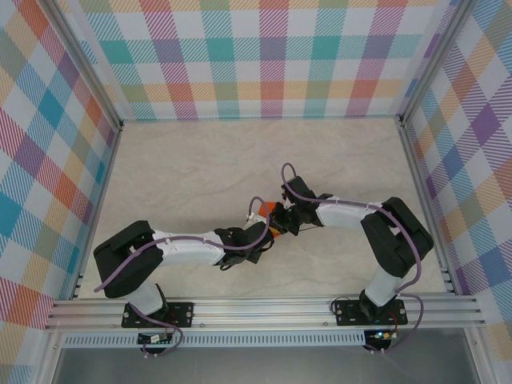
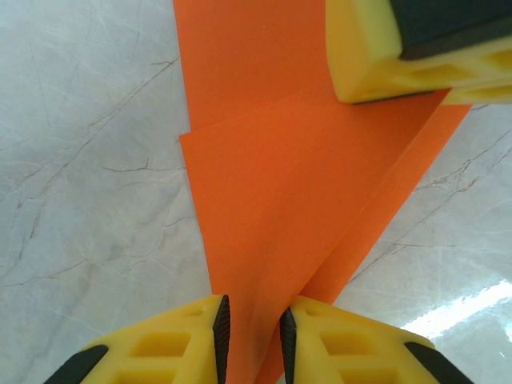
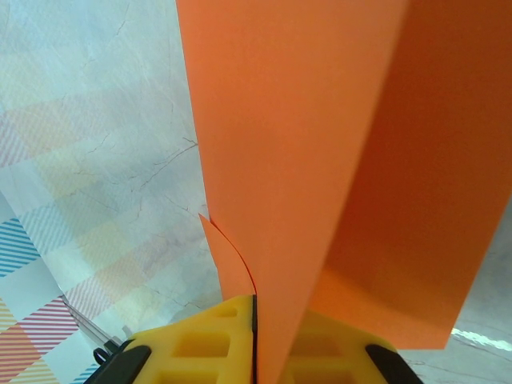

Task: Fold a paper plane with a square sheet of paper (pick it up from the middle)
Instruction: Fourth fold the wing at the center of the table.

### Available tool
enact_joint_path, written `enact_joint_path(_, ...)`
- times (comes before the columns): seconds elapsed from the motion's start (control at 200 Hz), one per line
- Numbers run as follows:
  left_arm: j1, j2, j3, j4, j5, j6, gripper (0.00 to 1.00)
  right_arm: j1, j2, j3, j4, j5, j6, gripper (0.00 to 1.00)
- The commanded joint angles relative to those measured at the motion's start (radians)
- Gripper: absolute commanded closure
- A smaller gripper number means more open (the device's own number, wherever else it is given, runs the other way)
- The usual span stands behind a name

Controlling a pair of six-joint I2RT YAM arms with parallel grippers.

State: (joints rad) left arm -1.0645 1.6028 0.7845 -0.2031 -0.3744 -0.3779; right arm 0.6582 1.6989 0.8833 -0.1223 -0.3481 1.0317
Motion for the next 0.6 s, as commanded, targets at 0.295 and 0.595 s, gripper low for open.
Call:
enact_joint_path(0.295,-0.009,-0.004,0.001,0.008,-0.005,-0.023,0.84,0.002,0.008,0.025,-0.015,-0.002,-0.005,0.91)
enact_joint_path(0.595,-0.009,0.011,0.009,-0.007,-0.033,-0.024,0.8,0.003,0.008,0.025,-0.017,-0.002,-0.007,0.91)
